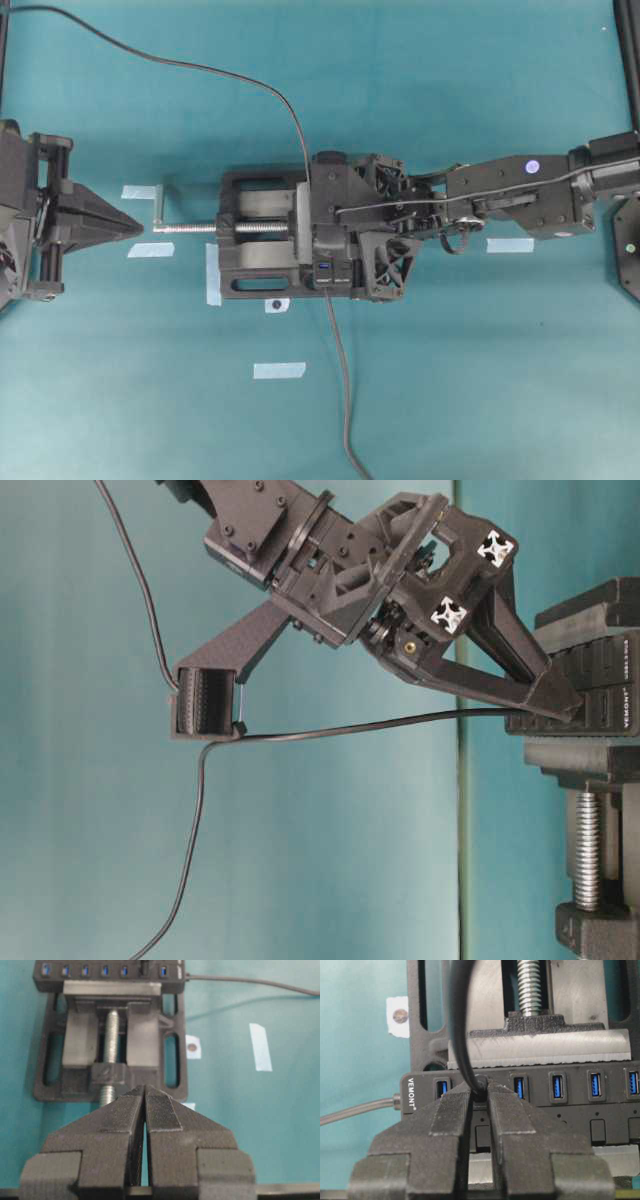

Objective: Insert the USB into the second port from the front of the fixed hub.
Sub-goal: 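Push the USB plug into the second port with the right gripper, then open the right gripper to release the inserted plug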

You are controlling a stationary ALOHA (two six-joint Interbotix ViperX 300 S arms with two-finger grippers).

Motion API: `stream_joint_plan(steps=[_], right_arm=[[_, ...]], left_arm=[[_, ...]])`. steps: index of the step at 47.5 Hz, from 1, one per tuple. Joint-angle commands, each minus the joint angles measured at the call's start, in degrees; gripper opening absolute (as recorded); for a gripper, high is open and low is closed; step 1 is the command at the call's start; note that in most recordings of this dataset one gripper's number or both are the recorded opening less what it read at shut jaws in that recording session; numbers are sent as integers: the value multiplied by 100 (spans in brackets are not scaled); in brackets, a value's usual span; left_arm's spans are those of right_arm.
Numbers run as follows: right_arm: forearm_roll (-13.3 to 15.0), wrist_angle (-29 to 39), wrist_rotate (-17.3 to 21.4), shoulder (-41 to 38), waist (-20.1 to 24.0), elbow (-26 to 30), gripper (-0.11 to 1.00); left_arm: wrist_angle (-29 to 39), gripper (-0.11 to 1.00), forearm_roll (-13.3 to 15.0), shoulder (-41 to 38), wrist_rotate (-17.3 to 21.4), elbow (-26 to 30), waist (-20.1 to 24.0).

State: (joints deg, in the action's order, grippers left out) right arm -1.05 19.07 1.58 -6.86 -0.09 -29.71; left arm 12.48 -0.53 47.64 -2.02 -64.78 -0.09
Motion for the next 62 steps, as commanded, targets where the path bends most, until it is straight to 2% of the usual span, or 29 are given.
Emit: stream_joint_plan(steps=[1,29,38,49,62], right_arm=[[-18,44,26,-44,53,18,8],[-18,97,53,-18,53,105,11],[-9,97,44,0,53,176,30],[0,105,62,35,26,246,68],[0,105,62,97,0,255,71]], left_arm=[[-62,0,-9,0,-9,62,0],[-62,0,-9,0,-9,53,0],[-62,0,-9,0,-9,53,-9],[-62,0,-9,9,-18,44,0],[-62,0,0,9,-18,44,0]])
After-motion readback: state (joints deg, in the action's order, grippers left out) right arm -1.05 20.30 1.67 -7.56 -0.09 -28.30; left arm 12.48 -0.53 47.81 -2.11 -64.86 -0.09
